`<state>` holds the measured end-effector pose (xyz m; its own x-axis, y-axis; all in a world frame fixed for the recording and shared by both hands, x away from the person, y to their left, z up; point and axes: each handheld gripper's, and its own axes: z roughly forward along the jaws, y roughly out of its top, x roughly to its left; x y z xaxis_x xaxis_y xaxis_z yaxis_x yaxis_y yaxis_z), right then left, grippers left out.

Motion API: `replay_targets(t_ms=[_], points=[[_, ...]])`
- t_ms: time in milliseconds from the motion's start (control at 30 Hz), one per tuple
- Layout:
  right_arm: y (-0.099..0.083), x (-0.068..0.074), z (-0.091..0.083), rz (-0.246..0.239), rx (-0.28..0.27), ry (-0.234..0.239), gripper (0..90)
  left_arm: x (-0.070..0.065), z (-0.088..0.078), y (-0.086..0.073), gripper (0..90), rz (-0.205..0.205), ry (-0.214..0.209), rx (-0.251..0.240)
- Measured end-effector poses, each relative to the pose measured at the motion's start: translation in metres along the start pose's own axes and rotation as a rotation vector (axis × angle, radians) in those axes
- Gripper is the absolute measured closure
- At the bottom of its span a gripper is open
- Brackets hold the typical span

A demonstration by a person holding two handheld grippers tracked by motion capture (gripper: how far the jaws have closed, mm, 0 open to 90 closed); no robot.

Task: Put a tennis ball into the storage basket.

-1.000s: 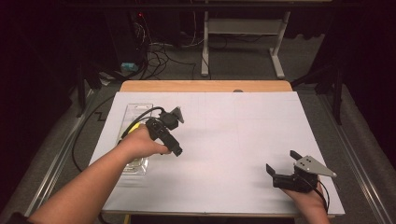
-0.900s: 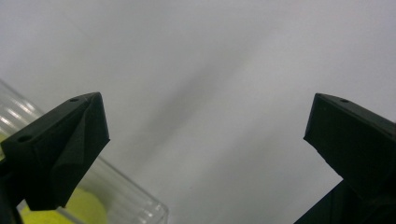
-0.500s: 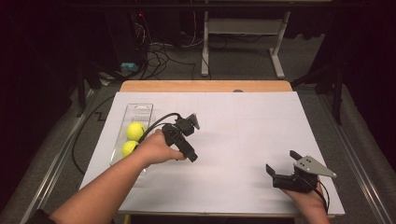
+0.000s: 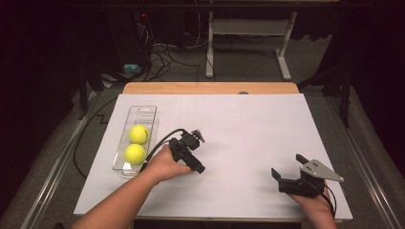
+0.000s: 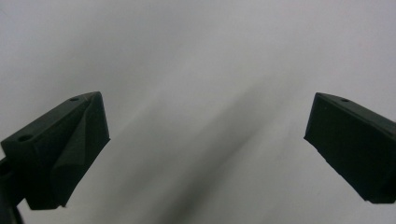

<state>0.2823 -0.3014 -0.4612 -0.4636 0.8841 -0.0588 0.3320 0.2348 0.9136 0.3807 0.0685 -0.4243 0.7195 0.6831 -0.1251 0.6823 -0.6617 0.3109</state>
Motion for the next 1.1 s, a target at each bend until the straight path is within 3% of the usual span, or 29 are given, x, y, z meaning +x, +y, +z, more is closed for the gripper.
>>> replay_targets(t_ms=[200,367,500,667,767,867,900,1033,1100], points=[[0.001,0.001,0.0,-0.001,-0.002,0.003,0.0,0.001,0.008,-0.024,1.0,-0.068,-0.046,-0.256],[0.002,0.003,-0.001,0.001,-0.007,0.007,0.0,0.001,0.017,-0.046,0.9,-0.093,-0.065,-0.408],[0.003,0.006,-0.001,-0.003,-0.017,0.019,0.0,-0.002,0.019,-0.06,0.7,-0.073,-0.052,-0.527],[0.004,0.013,0.0,0.001,-0.021,0.038,0.0,0.0,0.02,-0.075,0.2,-0.067,-0.074,-0.675],[0.005,0.017,-0.001,0.009,-0.026,0.046,0.0,-0.002,0.017,-0.082,0.0,-0.021,-0.074,-0.763],[0.006,0.019,-0.004,0.02,-0.037,0.041,0.0,-0.002,0.006,-0.091,0.0,-0.033,-0.088,-0.897],[0.006,0.019,-0.007,0.03,-0.044,0.04,0.0,-0.001,0.005,-0.093,0.0,-0.037,-0.089,-0.914],[0.004,0.016,-0.014,0.047,-0.062,0.023,0.0,0.004,0.009,-0.092,0.0,-0.027,-0.066,-0.84],[0.004,0.014,-0.014,0.055,-0.06,0.015,0.0,0.006,0.011,-0.091,0.0,-0.037,-0.075,-0.826]])
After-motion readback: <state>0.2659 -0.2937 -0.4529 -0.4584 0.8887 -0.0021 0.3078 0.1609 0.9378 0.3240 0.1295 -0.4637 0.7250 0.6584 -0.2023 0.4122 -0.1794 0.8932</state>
